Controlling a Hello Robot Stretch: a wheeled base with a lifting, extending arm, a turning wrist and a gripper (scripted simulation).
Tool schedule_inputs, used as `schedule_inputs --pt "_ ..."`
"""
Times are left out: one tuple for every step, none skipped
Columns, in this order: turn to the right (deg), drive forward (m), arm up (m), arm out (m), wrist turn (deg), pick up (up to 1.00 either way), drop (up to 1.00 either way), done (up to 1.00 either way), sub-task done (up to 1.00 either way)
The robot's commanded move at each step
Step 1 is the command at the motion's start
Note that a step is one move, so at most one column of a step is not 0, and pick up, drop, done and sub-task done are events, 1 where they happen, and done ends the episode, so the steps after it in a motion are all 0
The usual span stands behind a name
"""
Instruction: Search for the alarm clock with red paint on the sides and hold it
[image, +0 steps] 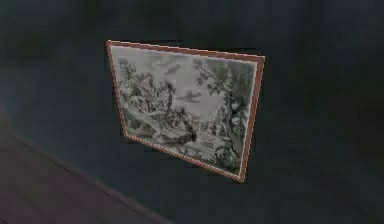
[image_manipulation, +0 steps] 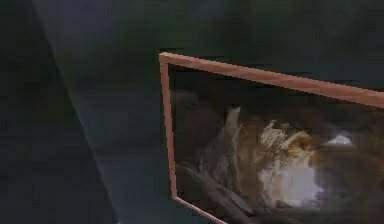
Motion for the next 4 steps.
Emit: schedule_inputs --pt "-45.0 0.0 0.0 0.0 0.0 0.0 0.0 0.0 0.0" --pt "-36.0 0.0 0.0 0.0 0.0 0.0 0.0 0.0 0.0" --pt "0.0 1.0 0.0 0.0 0.0 0.0 0.0 0.0 0.0" --pt "-3.0 0.0 0.0 0.0 0.0 0.0 0.0 0.0 0.0"
